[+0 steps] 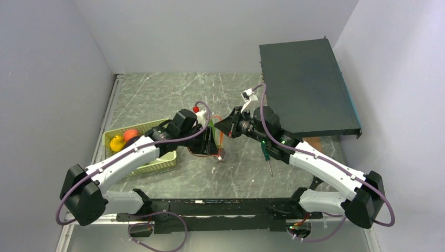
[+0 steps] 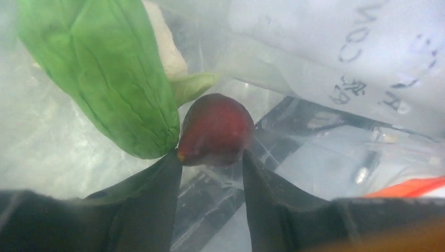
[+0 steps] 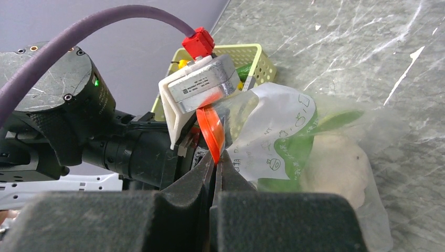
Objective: Place the food in the zip-top bag and seal the zipper
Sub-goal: Place the fake fruit in the zipper food storage bag.
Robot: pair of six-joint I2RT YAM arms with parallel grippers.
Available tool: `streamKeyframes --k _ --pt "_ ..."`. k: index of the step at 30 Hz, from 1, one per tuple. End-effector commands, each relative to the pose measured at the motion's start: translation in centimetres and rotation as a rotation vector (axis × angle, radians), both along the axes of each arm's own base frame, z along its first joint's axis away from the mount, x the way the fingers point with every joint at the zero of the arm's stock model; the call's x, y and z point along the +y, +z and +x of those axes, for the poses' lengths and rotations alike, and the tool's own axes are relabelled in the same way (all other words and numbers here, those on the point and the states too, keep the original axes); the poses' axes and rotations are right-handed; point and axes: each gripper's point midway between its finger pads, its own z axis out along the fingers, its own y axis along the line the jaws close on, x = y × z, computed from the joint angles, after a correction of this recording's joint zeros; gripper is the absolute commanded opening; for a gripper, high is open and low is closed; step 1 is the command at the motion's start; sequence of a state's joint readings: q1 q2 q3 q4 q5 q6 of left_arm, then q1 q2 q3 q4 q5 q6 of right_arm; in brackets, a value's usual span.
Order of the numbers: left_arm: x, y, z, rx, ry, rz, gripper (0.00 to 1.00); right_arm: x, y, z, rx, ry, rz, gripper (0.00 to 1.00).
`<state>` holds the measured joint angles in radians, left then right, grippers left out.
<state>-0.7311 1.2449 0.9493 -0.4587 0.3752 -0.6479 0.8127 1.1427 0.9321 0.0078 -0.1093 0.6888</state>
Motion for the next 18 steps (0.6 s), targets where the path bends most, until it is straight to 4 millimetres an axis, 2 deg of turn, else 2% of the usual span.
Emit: streamKeyframes --k 1,7,18 --pt "0.5 2.4 0.8 -0.088 0.018 0.011 0.53 -0.3 4.0 0.3 -0.09 -0.017 0.078 0.0" --pt "2.6 5.9 1.0 -0.193 0.061 0.04 0.67 -0.5 3.7 0.3 -0.09 -0.022 0.076 0.0" --pt "3.7 9.6 0.5 -0.296 0.123 -0.071 0.78 -0.6 3.4 0.2 -0.081 -0.02 0.08 0.0"
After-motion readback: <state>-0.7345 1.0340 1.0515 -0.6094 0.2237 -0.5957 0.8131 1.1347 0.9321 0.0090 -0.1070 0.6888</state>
